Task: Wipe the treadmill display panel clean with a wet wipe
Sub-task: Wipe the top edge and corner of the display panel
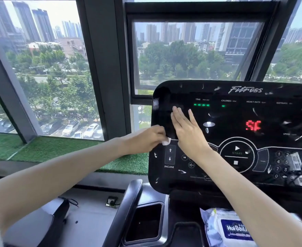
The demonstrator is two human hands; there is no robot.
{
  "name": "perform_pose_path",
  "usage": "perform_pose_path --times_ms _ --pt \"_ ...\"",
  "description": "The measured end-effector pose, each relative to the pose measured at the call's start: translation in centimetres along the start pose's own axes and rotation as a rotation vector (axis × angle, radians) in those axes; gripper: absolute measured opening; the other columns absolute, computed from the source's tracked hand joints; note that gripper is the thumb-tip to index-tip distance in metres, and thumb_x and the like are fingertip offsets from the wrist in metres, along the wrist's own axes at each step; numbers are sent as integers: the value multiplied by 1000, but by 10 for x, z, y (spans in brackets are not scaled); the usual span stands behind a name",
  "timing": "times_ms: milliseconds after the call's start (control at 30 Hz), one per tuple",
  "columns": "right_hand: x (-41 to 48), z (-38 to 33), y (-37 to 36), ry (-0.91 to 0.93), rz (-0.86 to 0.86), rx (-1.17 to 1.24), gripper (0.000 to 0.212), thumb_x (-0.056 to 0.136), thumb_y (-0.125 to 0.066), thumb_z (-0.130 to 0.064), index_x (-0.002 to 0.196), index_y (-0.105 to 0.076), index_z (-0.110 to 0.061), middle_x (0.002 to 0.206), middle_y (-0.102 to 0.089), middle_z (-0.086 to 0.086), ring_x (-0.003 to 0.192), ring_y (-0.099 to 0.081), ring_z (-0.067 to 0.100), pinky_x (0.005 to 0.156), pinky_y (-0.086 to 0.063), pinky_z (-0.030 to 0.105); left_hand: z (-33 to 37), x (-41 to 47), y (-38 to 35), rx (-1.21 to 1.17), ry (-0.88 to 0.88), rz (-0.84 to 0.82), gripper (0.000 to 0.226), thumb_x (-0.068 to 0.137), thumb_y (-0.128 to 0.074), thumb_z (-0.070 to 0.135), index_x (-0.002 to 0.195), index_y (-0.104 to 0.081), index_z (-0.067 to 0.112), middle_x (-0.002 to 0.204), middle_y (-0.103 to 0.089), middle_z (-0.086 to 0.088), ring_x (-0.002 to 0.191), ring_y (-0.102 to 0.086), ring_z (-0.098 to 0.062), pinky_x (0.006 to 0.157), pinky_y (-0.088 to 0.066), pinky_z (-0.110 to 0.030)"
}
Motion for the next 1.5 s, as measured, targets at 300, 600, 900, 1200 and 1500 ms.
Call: perform_pose_path --times_ms 300,600,900,1200,1500 --pt "0 0 2 -8 16 29 73 58 -67 10 128 -47 11 140 -41 25 130 -41 34 110 -22 50 -1 5 9 -37 27 51 17 89 -56 0 100 -69 0 92 -59 -11 86 -56 -22 80 -48 -32" --pt "2 0 5 -10 -7 4 70 62 -63 10 130 -46 10 142 -39 24 132 -39 31 112 -18 49 -8 0 8 -59 69 65 17 90 -57 4 101 -70 4 93 -60 -10 84 -57 -18 81 -47 -26" --pt "0 -4 7 -9 -61 -94 69 73 -61 1 137 -36 8 148 -28 23 138 -29 30 114 -11 47 -20 3 27 -90 146 160 17 89 -57 1 101 -69 1 93 -62 -12 85 -60 -21 82 -45 -22" --pt "-32 -5 4 -1 7 -78 76 73 -26 1 147 -11 0 156 -3 15 144 1 29 116 -4 47 -25 1 32 -126 244 255 19 91 -54 1 104 -68 3 94 -58 -6 85 -53 -12 81 -41 -15" --pt "-67 -26 -11 -40 -91 48 79 66 -61 3 141 -34 2 149 -31 18 140 -23 29 112 -9 45 -32 -7 36 -168 362 371 20 90 -55 0 105 -68 2 94 -59 -7 84 -55 -13 81 -37 -7"
Point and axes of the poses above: each hand's wrist, its own x-axis towards the middle knuckle, its own y-axis out of the back of the hand, z = x × y, the point moved 10 cm from there along x, towards the middle knuckle
